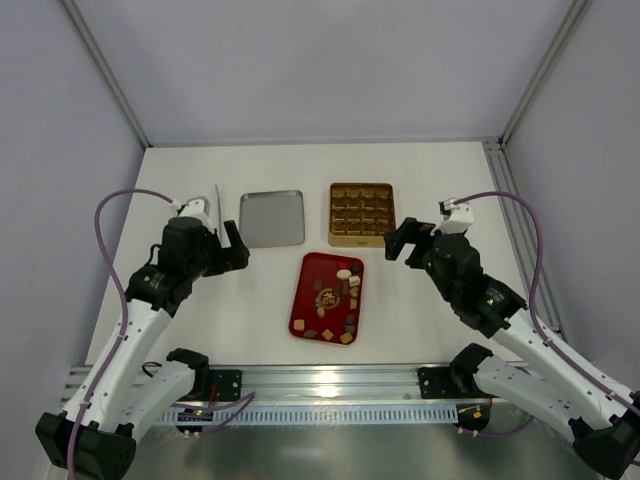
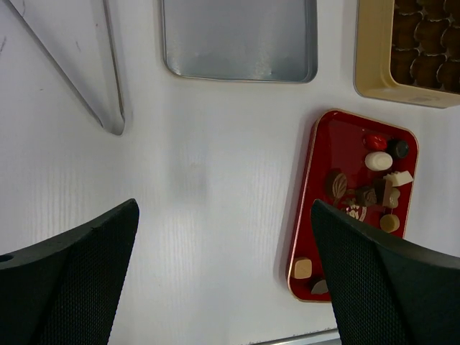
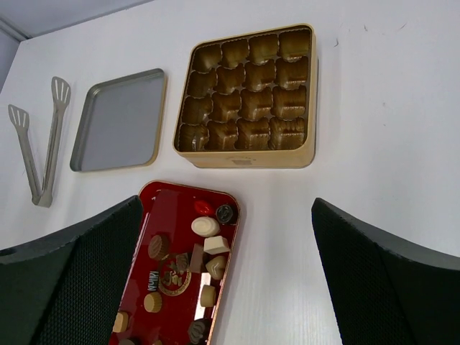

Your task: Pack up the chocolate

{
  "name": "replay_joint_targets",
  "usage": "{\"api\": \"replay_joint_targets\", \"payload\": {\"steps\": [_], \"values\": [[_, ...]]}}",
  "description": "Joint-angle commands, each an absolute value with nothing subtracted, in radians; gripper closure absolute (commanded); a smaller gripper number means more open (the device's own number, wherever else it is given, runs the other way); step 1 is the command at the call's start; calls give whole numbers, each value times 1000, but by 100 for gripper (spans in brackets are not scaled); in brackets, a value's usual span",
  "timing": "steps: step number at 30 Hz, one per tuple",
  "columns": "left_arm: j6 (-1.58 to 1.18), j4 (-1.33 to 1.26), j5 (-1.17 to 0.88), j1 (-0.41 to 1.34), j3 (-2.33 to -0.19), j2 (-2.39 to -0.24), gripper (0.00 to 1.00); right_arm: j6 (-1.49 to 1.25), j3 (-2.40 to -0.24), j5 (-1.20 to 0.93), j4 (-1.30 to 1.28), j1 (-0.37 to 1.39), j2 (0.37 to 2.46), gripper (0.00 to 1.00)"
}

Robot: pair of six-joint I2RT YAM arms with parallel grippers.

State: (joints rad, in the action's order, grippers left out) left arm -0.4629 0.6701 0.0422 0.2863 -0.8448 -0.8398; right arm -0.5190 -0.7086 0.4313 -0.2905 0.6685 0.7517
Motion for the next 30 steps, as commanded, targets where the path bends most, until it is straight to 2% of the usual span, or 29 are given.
{"api": "replay_joint_targets", "payload": {"steps": [1,8,17,25,30], "values": [[-457,643,69,288,-859,-831,0,-496,-721,411,-281,672,745,0],[-497,675,178,288,-876,-850,0,-465,-750,338,-307,670,795,0],[-534,690,356,273,-986,-1063,0,-425,-796,200,-261,672,902,0],[-505,595,284,131,-1057,-1345,0,-431,-802,109,-215,672,977,0],[-476,491,242,64,-1071,-1449,0,-431,-804,84,-209,672,988,0]]}}
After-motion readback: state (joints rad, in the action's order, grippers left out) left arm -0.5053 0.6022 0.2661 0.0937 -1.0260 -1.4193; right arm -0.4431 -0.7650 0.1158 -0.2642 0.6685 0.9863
